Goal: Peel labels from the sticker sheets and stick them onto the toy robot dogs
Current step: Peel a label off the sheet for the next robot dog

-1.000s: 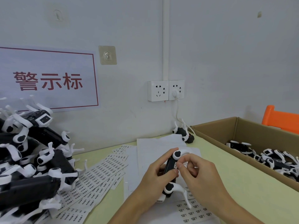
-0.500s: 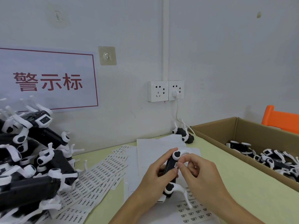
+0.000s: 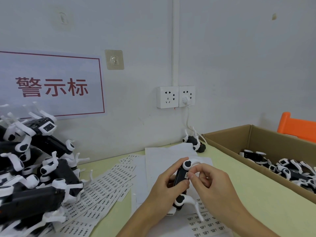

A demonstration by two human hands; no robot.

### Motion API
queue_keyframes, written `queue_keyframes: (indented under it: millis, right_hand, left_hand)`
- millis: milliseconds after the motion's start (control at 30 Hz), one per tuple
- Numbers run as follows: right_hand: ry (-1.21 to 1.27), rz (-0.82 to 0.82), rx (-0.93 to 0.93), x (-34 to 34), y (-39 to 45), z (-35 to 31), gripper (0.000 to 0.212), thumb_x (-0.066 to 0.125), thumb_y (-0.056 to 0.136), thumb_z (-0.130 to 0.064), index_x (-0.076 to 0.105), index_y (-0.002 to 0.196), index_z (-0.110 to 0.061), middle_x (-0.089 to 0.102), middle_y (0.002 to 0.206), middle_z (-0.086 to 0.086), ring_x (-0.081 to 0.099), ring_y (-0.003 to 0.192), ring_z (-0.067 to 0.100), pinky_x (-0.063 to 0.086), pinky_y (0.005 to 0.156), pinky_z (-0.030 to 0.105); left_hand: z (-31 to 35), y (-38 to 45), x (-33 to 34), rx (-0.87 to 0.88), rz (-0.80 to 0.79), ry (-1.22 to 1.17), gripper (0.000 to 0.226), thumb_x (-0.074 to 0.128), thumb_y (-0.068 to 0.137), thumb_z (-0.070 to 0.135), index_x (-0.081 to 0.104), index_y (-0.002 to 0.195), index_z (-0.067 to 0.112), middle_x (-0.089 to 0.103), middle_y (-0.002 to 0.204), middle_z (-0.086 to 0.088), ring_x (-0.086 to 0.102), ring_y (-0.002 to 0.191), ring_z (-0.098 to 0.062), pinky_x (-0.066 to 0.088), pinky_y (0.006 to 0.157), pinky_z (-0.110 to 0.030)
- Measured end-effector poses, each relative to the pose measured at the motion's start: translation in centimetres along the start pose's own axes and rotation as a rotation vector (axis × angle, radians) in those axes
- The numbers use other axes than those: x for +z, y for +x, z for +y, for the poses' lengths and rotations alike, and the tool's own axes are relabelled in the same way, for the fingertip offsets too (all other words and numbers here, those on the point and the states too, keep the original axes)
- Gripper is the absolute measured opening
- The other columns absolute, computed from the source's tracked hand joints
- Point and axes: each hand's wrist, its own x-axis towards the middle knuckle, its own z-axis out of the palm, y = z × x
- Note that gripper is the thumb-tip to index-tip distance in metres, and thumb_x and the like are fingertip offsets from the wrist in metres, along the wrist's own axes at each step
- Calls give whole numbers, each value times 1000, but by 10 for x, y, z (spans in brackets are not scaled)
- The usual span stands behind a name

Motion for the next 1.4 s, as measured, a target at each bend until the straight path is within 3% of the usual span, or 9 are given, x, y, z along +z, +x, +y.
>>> queue_keyframes:
  millis: [400, 633, 800, 1233, 1400]
  right_hand:
    - [1, 2, -1, 1, 0, 1, 19, 67, 93, -10, 69, 77, -20, 28, 46, -9, 28, 45, 8, 28, 48, 15]
    - [-11, 1, -2, 1, 1, 2, 20, 66, 93, -8, 69, 76, -20, 28, 46, -9, 29, 45, 8, 31, 50, 15]
    - [3, 6, 1, 2, 1, 2, 20, 66, 93, -6, 69, 77, -18, 27, 46, -9, 29, 43, 8, 34, 49, 10]
    - [-70, 91, -1, 4, 0, 1, 28, 74, 86, -10, 67, 67, -30, 28, 46, -8, 29, 45, 9, 30, 48, 16]
    - [-105, 113, 16, 4, 0, -1, 28, 76, 83, -11, 67, 65, -31, 28, 45, -7, 30, 45, 9, 31, 49, 18]
  left_hand:
    - [-2, 1, 0, 15, 5, 24, 50, 60, 88, 28, 57, 130, 55, 64, 91, -4, 63, 91, -13, 51, 90, -26]
    - [-2, 1, -2, 24, -7, 21, 48, 58, 100, 16, 57, 131, 52, 64, 90, -2, 61, 86, -11, 48, 83, -18]
    - [-1, 1, 0, 24, -8, -2, 43, 60, 92, 31, 58, 129, 54, 62, 92, -6, 59, 89, -14, 50, 87, -23]
    - [-1, 2, 1, 24, -25, 7, 45, 57, 90, 29, 60, 126, 55, 62, 85, 4, 56, 83, -12, 49, 82, -23]
    - [-1, 2, 2, 30, -30, 19, 44, 57, 90, 30, 59, 127, 54, 56, 87, -4, 52, 83, -15, 47, 82, -31]
